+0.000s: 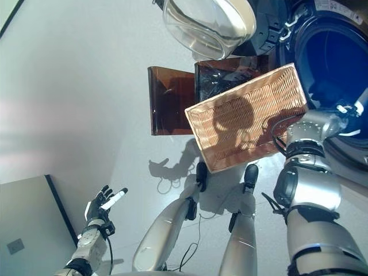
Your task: Pick up the clothes and place them into the washing machine
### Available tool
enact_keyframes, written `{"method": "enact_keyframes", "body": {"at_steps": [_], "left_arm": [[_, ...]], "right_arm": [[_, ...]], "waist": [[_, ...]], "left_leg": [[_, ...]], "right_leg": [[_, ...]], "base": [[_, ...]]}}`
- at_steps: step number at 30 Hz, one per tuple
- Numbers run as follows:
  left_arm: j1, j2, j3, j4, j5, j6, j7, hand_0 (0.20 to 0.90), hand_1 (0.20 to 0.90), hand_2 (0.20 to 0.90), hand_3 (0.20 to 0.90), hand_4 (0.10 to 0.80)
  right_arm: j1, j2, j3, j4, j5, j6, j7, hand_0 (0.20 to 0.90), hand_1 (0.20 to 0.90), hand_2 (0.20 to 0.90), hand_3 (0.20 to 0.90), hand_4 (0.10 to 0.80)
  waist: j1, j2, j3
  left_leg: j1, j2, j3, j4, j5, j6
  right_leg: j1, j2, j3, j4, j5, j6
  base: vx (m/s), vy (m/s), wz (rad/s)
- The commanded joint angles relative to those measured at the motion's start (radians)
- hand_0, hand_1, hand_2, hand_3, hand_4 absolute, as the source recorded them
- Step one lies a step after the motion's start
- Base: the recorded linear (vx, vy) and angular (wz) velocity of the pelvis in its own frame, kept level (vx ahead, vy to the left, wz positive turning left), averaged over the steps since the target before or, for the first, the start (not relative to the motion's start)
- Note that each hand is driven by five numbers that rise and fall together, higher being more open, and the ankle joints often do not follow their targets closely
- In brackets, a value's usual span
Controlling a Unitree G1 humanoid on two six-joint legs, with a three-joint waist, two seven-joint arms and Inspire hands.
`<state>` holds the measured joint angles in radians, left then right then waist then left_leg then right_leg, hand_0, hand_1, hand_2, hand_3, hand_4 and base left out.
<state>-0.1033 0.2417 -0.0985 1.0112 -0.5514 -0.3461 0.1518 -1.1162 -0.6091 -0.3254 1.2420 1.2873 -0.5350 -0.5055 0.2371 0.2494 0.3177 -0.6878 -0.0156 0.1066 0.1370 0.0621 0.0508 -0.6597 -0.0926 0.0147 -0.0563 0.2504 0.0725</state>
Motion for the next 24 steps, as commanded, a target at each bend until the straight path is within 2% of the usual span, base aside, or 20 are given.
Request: {"method": "enact_keyframes", "body": {"at_steps": [1,7,13,24], "left_arm": [[0.057,0.066,-0.019,0.014,-0.032,-0.016,0.022,0.9,0.9,0.9,0.9,0.8],[0.07,0.074,-0.04,-0.039,-0.056,-0.028,0.002,0.9,0.9,0.9,0.9,0.8],[0.067,0.079,-0.062,-0.095,-0.088,-0.043,-0.014,0.9,0.9,0.9,0.9,0.8],[0.034,0.073,-0.069,-0.133,-0.128,-0.061,-0.009,0.9,0.9,0.9,0.9,0.8]], "right_arm": [[-0.097,-0.151,0.118,-0.055,-0.054,-0.038,0.014,0.2,0.2,0.2,0.2,0.3],[-0.191,-0.237,0.178,-0.053,-0.097,-0.023,-0.001,0.2,0.2,0.2,0.2,0.3],[-0.322,-0.305,0.307,-0.029,-0.172,0.027,-0.012,0.2,0.2,0.2,0.2,0.3],[-0.46,-0.346,0.423,-0.022,-0.21,0.042,-0.033,0.2,0.2,0.2,0.2,0.3]], "waist": [[0.034,0.1,-0.05],[0.05,0.123,-0.05],[0.069,0.144,-0.019],[0.071,0.134,0.035]], "left_leg": [[0.091,-0.009,-0.026,-0.224,0.091,-0.107],[0.072,-0.007,-0.026,-0.224,0.098,-0.108],[0.036,-0.004,-0.029,-0.224,0.112,-0.107],[-0.03,0.005,-0.052,-0.224,0.132,-0.126]], "right_leg": [[0.031,0.074,-0.009,0.086,-0.15,0.002],[0.0,0.07,-0.006,0.097,-0.153,0.007],[-0.063,0.067,-0.001,0.127,-0.158,0.009],[-0.15,0.067,-0.015,0.179,-0.182,0.004]], "base": [[-0.011,-0.01,-0.04],[-0.018,-0.008,-0.08],[-0.023,-0.032,-0.03],[0.016,-0.051,0.06]]}}
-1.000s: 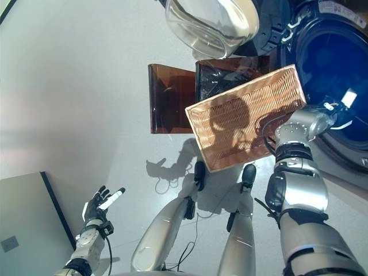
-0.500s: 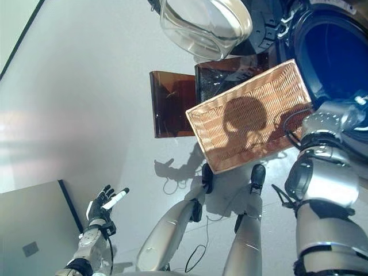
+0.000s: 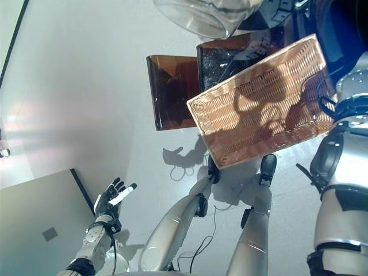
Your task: Pick up the clothes and place them into the washing machine
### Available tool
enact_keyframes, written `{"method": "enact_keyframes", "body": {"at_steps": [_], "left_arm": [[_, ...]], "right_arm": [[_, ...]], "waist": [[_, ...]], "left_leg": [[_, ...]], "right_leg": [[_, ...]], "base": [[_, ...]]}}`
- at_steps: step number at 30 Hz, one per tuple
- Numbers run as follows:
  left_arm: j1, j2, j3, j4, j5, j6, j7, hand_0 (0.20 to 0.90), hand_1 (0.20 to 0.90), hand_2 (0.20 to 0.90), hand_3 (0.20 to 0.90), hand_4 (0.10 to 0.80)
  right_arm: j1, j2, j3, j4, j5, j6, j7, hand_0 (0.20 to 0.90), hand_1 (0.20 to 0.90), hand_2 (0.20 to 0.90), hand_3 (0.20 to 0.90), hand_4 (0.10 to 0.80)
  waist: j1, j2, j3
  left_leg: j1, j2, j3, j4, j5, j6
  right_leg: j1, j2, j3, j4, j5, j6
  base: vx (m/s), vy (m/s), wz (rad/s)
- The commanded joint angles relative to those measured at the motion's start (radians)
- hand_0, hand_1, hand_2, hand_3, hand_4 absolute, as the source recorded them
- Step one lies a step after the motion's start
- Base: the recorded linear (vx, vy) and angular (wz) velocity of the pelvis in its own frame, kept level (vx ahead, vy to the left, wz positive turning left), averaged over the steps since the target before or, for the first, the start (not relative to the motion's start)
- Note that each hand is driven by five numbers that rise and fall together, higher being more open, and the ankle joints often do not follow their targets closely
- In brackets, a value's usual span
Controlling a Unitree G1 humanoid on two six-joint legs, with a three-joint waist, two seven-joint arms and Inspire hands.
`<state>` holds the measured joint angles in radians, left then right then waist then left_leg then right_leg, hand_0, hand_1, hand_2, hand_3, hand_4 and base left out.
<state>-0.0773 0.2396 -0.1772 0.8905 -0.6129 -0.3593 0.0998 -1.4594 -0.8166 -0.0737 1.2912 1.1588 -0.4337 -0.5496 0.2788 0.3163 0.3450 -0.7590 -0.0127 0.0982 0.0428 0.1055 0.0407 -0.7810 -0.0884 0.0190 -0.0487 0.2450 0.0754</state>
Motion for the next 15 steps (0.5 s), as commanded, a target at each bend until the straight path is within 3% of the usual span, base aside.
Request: {"method": "enact_keyframes", "body": {"at_steps": [1,15], "left_arm": [[0.003,0.074,0.012,-0.013,-0.071,-0.052,0.046,0.9,0.9,0.9,0.9,0.8],[-0.025,0.058,0.04,-0.011,-0.146,-0.07,0.094,0.9,0.9,0.9,0.9,0.8]], "right_arm": [[-0.13,-0.141,0.179,-0.074,-0.079,-0.063,0.009,0.2,0.2,0.2,0.2,0.3],[-0.283,-0.221,0.254,-0.119,-0.076,-0.149,-0.099,0.2,0.2,0.2,0.2,0.3]], "waist": [[0.028,0.065,0.013],[0.014,0.059,0.033]], "left_leg": [[0.034,0.004,-0.049,-0.13,0.09,-0.118],[-0.022,0.015,-0.072,-0.13,0.089,-0.14]], "right_leg": [[-0.037,0.062,-0.022,0.173,-0.179,0.001],[-0.122,0.081,-0.032,0.243,-0.218,-0.01]], "base": [[0.058,-0.042,0.11],[0.038,-0.025,0.07]]}}
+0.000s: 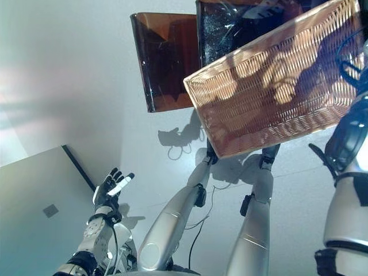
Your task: Pick up the clothes and place them into the washing machine
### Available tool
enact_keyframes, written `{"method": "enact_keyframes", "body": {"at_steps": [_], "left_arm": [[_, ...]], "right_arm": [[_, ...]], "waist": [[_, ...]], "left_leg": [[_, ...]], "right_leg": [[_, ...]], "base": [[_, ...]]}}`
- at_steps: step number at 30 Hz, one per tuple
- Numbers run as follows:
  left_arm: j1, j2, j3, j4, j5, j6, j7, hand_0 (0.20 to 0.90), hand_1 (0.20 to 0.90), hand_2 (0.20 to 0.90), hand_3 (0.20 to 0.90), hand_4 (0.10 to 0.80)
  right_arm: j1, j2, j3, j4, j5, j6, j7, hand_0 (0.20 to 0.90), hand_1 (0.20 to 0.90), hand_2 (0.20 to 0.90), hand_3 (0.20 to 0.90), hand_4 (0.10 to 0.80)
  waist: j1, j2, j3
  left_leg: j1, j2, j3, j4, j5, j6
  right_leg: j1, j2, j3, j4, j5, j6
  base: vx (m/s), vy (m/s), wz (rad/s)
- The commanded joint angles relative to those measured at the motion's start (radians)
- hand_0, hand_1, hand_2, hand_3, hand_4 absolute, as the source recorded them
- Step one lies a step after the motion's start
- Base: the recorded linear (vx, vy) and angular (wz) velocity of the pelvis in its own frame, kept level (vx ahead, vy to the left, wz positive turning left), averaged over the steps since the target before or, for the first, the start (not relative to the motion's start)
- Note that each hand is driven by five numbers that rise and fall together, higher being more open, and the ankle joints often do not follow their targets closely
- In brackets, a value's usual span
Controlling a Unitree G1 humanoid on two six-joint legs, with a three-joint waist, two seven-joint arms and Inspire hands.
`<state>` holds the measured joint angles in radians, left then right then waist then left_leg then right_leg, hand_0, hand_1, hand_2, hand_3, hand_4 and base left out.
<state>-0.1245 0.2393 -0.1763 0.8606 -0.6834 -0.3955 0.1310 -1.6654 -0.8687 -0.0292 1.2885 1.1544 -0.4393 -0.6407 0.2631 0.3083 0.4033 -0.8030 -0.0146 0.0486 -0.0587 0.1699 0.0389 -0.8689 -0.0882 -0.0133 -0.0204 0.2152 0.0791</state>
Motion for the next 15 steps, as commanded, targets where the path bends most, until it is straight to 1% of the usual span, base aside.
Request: {"method": "enact_keyframes", "body": {"at_steps": [1,2,5,6,7,15], "left_arm": [[0.026,0.057,0.047,0.028,-0.084,-0.033,0.065,0.9,0.9,0.9,0.9,0.8],[0.026,0.06,0.053,0.034,-0.089,-0.035,0.064,0.9,0.9,0.9,0.9,0.8],[0.031,0.064,0.06,0.045,-0.09,-0.035,0.064,0.9,0.9,0.9,0.9,0.8],[0.03,0.067,0.06,0.043,-0.087,-0.034,0.064,0.9,0.9,0.9,0.9,0.8],[0.029,0.07,0.058,0.047,-0.084,-0.033,0.063,0.9,0.9,0.9,0.9,0.8],[0.048,0.088,0.068,0.044,-0.07,-0.032,0.062,0.9,0.9,0.9,0.9,0.8]], "right_arm": [[-0.072,-0.177,0.209,-0.111,-0.073,-0.141,-0.011,0.2,0.2,0.2,0.2,0.3],[-0.072,-0.183,0.209,-0.1,-0.08,-0.141,-0.016,0.2,0.2,0.2,0.2,0.3],[-0.058,-0.189,0.209,-0.089,-0.097,-0.126,-0.015,0.2,0.2,0.2,0.2,0.3],[-0.053,-0.189,0.211,-0.087,-0.101,-0.121,-0.014,0.321,0.321,0.321,0.321,0.386],[-0.048,-0.191,0.209,-0.066,-0.102,-0.111,-0.018,0.9,0.9,0.9,0.9,0.8],[-0.03,-0.192,0.212,-0.044,-0.164,-0.077,-0.057,0.9,0.9,0.9,0.9,0.8]], "waist": [[0.027,0.064,-0.029],[0.025,0.062,-0.031],[0.019,0.06,-0.038],[0.017,0.06,-0.038],[0.014,0.059,-0.039],[0.012,0.065,-0.056]], "left_leg": [[0.029,0.015,-0.023,-0.029,0.014,-0.138],[0.026,0.017,-0.022,-0.029,0.023,-0.138],[0.033,0.018,-0.02,-0.029,0.02,-0.139],[0.035,0.018,-0.019,-0.029,0.02,-0.139],[0.04,0.017,-0.02,-0.029,0.019,-0.139],[0.061,0.014,-0.022,-0.029,0.015,-0.135]], "right_leg": [[-0.027,0.082,0.001,0.217,-0.201,-0.013],[-0.029,0.084,-0.001,0.216,-0.191,-0.014],[-0.021,0.084,-0.002,0.215,-0.192,-0.014],[-0.019,0.084,-0.003,0.215,-0.192,-0.014],[-0.014,0.084,-0.004,0.213,-0.191,-0.013],[0.013,0.085,-0.014,0.202,-0.19,-0.013]], "base": [[0.0,0.0,0.0],[0.0,0.0,0.0],[0.005,-0.003,-0.04],[-0.002,-0.003,-0.08],[-0.008,-0.005,-0.06],[-0.006,0.015,-0.03]]}}
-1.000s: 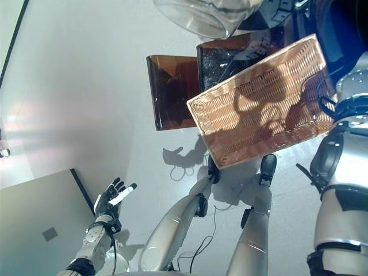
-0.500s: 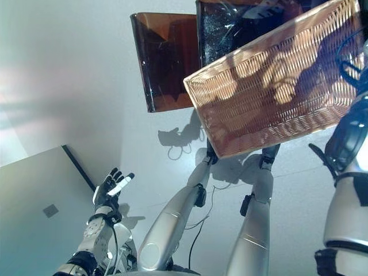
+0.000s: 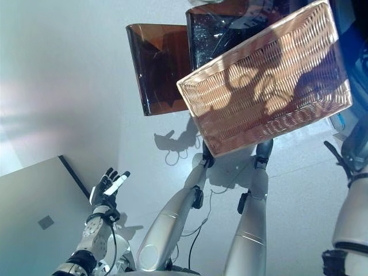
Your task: Pick up the clothes and place them into the washing machine
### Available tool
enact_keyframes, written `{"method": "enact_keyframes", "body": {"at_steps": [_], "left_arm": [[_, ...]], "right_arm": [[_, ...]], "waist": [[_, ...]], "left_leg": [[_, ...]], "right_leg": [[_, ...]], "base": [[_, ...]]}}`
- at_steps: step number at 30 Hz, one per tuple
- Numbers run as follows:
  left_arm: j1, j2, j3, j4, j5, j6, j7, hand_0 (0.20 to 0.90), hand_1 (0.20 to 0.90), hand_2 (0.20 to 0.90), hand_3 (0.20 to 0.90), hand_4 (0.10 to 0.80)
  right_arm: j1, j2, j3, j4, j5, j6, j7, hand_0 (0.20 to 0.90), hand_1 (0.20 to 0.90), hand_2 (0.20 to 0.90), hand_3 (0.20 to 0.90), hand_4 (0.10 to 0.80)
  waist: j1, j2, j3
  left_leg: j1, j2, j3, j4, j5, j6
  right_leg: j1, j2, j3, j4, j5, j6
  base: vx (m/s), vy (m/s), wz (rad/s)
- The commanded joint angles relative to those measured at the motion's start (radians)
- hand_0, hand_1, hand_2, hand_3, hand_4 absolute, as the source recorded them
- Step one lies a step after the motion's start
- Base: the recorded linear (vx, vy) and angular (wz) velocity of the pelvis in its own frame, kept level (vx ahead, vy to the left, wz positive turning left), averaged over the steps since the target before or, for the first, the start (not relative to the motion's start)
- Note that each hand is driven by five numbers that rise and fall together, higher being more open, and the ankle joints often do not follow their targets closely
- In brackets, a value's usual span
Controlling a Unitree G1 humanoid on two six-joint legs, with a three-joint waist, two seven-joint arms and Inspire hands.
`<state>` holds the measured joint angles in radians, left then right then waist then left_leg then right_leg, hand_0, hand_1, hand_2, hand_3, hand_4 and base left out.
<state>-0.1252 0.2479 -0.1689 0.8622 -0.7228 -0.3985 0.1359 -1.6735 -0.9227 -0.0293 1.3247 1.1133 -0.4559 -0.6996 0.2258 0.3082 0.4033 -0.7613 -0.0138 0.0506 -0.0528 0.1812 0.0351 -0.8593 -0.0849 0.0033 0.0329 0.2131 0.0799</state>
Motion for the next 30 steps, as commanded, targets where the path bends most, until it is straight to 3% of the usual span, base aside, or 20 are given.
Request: {"method": "enact_keyframes", "body": {"at_steps": [1,9,19,30], "left_arm": [[0.055,0.083,0.065,0.038,-0.019,-0.027,0.059,0.9,0.9,0.9,0.9,0.8],[0.068,0.09,0.09,0.061,-0.002,-0.019,0.056,0.9,0.9,0.9,0.9,0.8],[0.075,0.118,0.099,0.016,-0.005,-0.008,0.031,0.9,0.9,0.9,0.9,0.8],[0.087,0.094,0.116,0.01,-0.017,-0.001,0.029,0.9,0.9,0.9,0.9,0.8]], "right_arm": [[-0.01,-0.14,0.216,-0.074,-0.16,-0.038,-0.014,0.9,0.9,0.9,0.9,0.8],[0.062,-0.149,0.215,-0.039,-0.238,0.023,-0.03,0.9,0.9,0.9,0.9,0.8],[0.087,-0.164,0.393,0.151,-0.618,0.301,-0.12,0.9,0.9,0.9,0.9,0.8],[0.183,-0.176,0.369,0.171,-0.771,0.395,-0.237,0.9,0.9,0.9,0.9,0.8]], "waist": [[0.052,0.066,-0.062],[0.053,0.054,-0.088],[0.063,0.033,-0.112],[0.065,0.003,-0.134]], "left_leg": [[0.025,0.01,-0.021,-0.034,0.002,-0.13],[0.047,0.001,-0.02,-0.034,-0.005,-0.125],[0.072,-0.012,-0.021,-0.034,-0.016,-0.115],[0.089,-0.022,-0.017,-0.034,-0.013,-0.091]], "right_leg": [[0.012,0.083,-0.032,0.14,-0.186,-0.014],[0.048,0.085,-0.038,0.12,-0.176,-0.016],[0.102,0.083,-0.038,0.081,-0.163,-0.016],[0.141,0.078,-0.028,0.042,-0.14,-0.013]], "base": [[-0.01,0.035,-0.01],[0.0,0.028,0.01],[0.006,0.014,0.01],[-0.009,0.045,0.05]]}}
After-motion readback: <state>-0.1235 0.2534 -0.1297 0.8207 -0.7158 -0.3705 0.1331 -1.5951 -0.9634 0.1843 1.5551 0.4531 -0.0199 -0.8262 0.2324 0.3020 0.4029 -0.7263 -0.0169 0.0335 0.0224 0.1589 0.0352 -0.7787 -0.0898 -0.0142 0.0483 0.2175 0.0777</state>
